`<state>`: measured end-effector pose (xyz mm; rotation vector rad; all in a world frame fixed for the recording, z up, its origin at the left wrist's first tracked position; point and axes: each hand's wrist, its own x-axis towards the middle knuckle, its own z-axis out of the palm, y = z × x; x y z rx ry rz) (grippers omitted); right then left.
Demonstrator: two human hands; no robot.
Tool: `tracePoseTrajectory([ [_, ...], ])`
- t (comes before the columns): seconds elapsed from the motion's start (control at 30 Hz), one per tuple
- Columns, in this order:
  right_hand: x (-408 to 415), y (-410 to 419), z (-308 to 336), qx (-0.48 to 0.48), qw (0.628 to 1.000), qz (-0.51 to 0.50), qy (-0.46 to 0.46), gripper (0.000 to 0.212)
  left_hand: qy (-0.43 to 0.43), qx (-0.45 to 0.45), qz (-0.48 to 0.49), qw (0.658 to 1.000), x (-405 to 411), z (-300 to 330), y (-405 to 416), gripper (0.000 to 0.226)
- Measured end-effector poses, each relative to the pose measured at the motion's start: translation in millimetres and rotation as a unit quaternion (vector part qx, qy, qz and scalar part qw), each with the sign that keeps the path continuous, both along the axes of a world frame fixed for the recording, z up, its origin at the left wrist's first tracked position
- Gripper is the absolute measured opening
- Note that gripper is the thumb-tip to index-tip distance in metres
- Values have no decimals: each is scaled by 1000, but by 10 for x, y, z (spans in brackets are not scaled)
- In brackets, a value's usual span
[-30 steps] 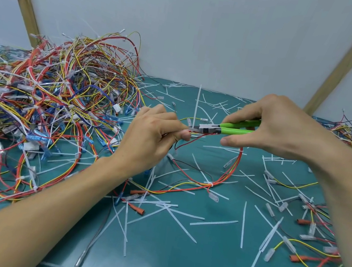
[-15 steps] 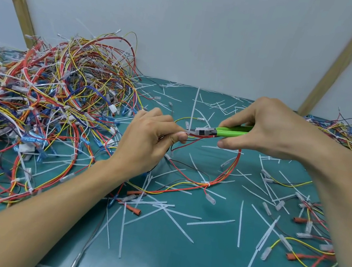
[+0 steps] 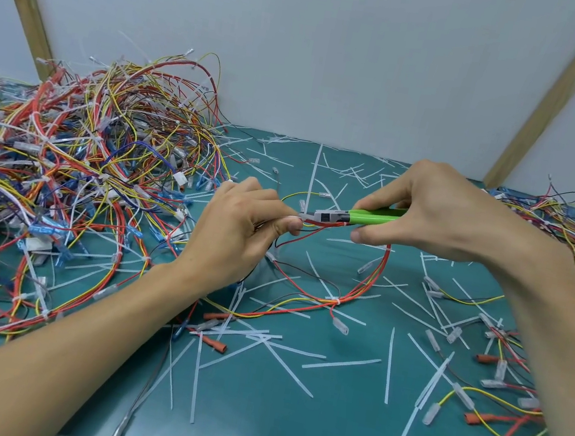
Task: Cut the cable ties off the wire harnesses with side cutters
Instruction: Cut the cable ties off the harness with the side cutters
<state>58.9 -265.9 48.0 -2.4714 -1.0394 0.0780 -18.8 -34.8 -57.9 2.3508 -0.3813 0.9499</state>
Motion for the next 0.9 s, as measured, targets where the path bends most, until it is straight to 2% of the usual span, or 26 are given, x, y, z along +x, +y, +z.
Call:
tracePoseTrajectory([
  [0.9,5,-1,-9,-4,1000,9,11,10,9,7,-2,1000,-7,-2,-5,22],
])
